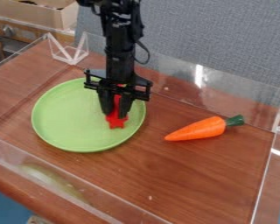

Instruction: Put the red object on the right side

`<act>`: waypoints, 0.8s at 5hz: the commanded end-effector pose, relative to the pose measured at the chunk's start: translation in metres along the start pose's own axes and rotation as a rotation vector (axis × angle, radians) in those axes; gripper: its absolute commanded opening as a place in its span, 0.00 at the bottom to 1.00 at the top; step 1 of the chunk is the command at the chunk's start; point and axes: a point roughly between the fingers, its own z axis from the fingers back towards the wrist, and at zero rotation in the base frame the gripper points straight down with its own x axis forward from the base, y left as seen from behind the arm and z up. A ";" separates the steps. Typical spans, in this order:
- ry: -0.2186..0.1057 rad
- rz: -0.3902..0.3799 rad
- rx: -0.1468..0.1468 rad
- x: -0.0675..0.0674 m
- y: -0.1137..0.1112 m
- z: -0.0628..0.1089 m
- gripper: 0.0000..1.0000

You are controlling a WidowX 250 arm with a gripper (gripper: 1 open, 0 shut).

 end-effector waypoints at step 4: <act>-0.039 0.050 -0.025 0.010 -0.009 0.003 0.00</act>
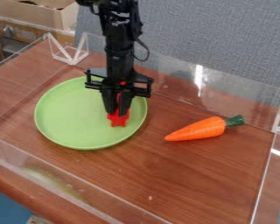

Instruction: Put the red object on the right side

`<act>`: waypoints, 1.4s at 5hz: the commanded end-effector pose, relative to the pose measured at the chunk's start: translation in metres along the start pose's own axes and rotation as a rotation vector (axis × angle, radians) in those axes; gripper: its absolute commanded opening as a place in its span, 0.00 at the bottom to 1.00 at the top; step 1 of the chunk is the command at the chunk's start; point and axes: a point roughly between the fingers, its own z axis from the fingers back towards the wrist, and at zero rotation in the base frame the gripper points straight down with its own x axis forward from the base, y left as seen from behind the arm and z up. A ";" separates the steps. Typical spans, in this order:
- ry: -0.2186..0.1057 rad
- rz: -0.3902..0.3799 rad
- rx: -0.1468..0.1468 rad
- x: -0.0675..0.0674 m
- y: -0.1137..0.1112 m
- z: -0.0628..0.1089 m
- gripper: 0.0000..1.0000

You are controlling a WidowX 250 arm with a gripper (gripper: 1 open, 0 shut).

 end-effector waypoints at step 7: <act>-0.089 -0.286 -0.084 -0.021 0.003 0.110 0.00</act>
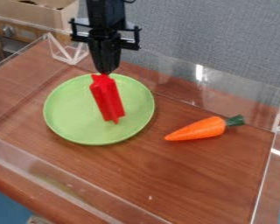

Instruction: Put the red object on the right side

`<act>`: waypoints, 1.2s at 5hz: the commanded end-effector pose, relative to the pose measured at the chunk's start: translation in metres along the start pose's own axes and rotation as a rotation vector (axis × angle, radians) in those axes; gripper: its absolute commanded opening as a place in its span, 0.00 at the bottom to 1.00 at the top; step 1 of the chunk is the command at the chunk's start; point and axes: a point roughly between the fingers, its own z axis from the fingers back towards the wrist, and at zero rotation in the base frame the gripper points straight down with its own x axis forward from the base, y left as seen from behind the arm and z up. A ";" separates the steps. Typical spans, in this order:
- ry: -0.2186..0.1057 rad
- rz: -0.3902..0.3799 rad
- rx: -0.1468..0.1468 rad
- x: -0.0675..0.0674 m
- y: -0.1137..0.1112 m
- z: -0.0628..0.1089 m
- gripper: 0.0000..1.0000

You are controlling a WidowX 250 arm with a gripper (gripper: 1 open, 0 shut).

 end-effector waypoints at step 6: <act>0.083 -0.366 0.002 -0.044 -0.023 -0.101 1.00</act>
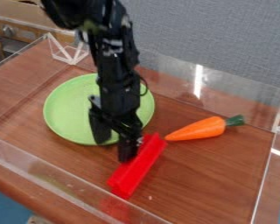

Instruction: Put the red object on the right side

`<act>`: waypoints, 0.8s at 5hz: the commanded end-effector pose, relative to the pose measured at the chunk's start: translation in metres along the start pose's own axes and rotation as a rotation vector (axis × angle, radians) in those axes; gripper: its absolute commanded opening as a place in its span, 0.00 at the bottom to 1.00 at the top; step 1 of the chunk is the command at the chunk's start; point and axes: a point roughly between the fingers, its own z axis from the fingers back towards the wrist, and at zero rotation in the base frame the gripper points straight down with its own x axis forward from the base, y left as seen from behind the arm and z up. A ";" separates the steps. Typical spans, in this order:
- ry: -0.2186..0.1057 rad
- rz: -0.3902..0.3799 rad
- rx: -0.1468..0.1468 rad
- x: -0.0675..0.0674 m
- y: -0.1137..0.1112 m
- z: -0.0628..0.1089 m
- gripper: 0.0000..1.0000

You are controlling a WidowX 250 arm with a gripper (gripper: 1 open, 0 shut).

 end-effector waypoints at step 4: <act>-0.034 -0.228 0.062 0.030 -0.062 0.021 0.00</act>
